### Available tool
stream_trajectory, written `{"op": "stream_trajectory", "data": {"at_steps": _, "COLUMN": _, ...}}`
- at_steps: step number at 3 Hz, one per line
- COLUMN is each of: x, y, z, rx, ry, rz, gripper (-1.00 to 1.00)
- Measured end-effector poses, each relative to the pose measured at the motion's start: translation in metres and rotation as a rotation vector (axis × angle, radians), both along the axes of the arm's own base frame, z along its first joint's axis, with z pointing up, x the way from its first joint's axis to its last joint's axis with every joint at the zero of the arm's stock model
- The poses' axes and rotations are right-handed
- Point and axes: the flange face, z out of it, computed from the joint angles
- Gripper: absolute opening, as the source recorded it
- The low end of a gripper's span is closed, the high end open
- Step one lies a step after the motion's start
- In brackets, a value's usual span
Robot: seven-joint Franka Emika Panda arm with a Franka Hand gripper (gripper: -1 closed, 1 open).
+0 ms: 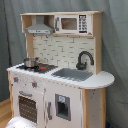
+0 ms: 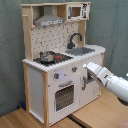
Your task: Play with the kitchen
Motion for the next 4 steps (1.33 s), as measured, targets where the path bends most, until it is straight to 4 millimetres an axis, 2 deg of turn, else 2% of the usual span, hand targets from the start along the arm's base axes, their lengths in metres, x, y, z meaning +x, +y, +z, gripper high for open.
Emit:
{"op": "stream_trajectory", "data": {"at_steps": 2, "x": -0.001, "y": -0.001, "z": 0.035, "rx": -0.16, "ry": -0.01, "rz": -0.029, "gripper": 1.0}}
{"op": "stream_trajectory", "data": {"at_steps": 4, "x": 0.0, "y": -0.006, "z": 0.085, "rx": -0.3, "ry": -0.022, "rz": -0.055, "gripper": 1.0}}
